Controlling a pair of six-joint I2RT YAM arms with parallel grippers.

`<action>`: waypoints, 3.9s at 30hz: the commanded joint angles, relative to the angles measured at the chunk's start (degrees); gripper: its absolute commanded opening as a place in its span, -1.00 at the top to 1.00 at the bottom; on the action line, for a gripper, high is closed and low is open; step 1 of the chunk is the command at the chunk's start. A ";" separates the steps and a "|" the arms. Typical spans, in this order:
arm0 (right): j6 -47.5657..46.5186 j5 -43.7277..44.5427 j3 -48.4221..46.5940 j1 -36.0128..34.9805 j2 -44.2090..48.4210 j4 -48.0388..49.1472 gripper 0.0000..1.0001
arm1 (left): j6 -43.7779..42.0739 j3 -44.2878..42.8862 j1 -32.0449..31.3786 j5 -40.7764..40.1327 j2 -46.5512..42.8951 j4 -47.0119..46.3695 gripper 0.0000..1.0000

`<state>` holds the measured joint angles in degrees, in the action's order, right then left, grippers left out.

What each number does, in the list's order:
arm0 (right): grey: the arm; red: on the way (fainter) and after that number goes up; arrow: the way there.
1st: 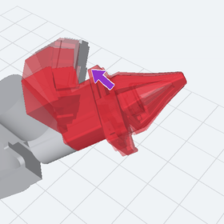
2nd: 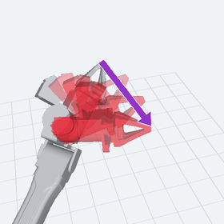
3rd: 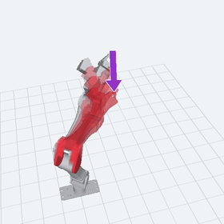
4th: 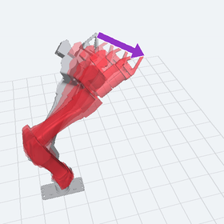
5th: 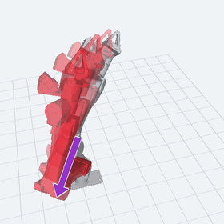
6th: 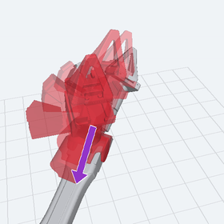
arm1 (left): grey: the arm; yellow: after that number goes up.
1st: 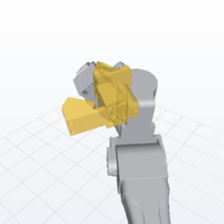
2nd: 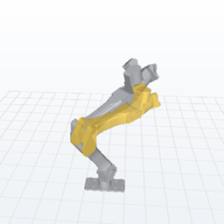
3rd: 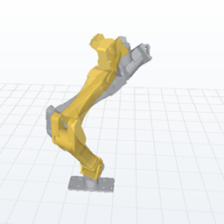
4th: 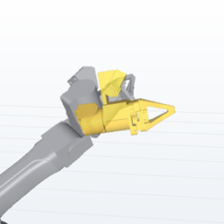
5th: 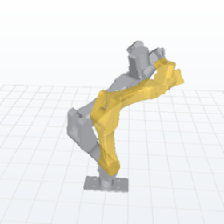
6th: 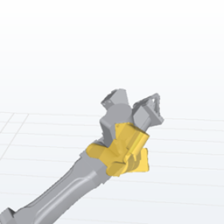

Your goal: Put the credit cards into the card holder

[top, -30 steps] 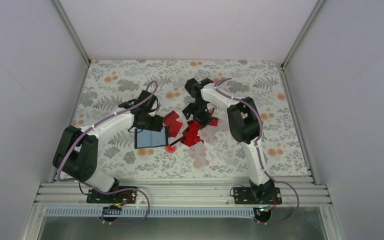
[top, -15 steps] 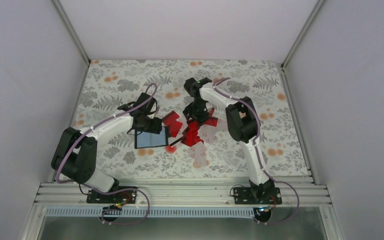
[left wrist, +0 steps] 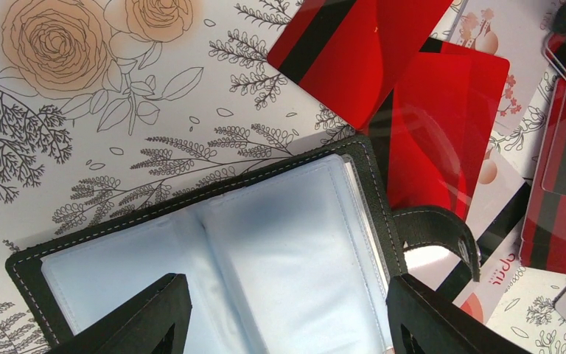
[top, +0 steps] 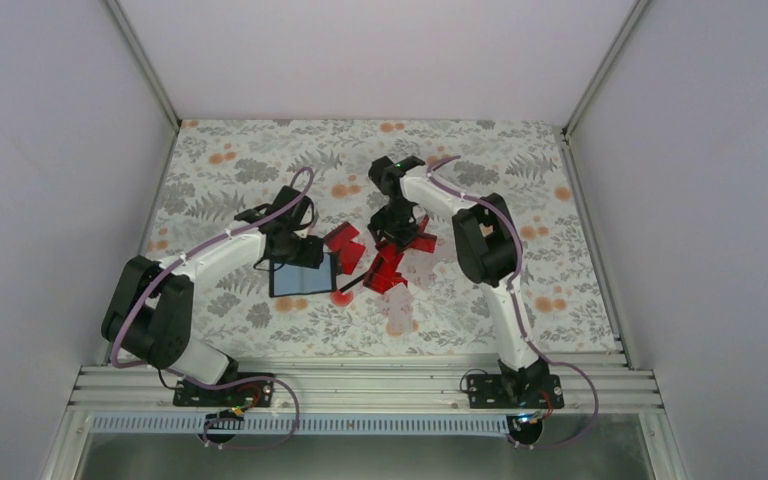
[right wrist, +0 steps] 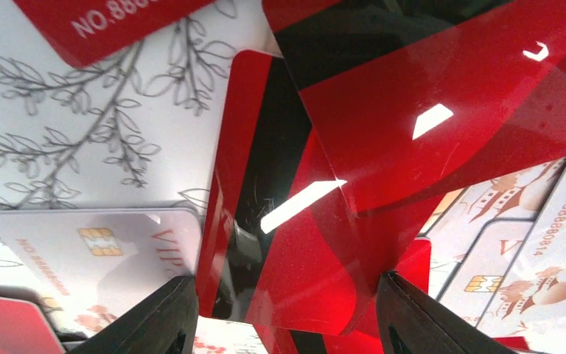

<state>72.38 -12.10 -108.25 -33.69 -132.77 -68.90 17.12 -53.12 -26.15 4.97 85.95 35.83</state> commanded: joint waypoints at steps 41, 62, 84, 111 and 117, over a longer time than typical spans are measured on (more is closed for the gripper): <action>-6.80 4.44 10.64 0.42 6.90 6.02 -0.83 | 0.38 -1.35 -0.06 0.02 -1.31 1.61 -0.35; -8.24 9.15 7.11 0.59 0.50 3.09 -0.24 | 0.37 -0.65 -0.08 -0.11 -0.89 0.67 -0.35; -28.09 9.58 4.52 -4.43 5.34 7.28 -0.07 | 0.71 -2.10 -0.05 -0.34 -1.17 1.38 -0.35; -21.38 15.22 7.14 -4.39 2.86 3.02 -0.55 | 0.33 -1.20 -0.09 0.60 -1.92 2.88 -0.35; -21.76 17.00 11.60 -3.94 4.97 3.67 -0.27 | 0.54 -1.69 -0.06 0.65 -1.38 2.90 -0.35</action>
<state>49.74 0.71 -100.82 -37.63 -128.03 -63.20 17.56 -54.52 -26.15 5.08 85.32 38.44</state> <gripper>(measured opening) 0.672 0.673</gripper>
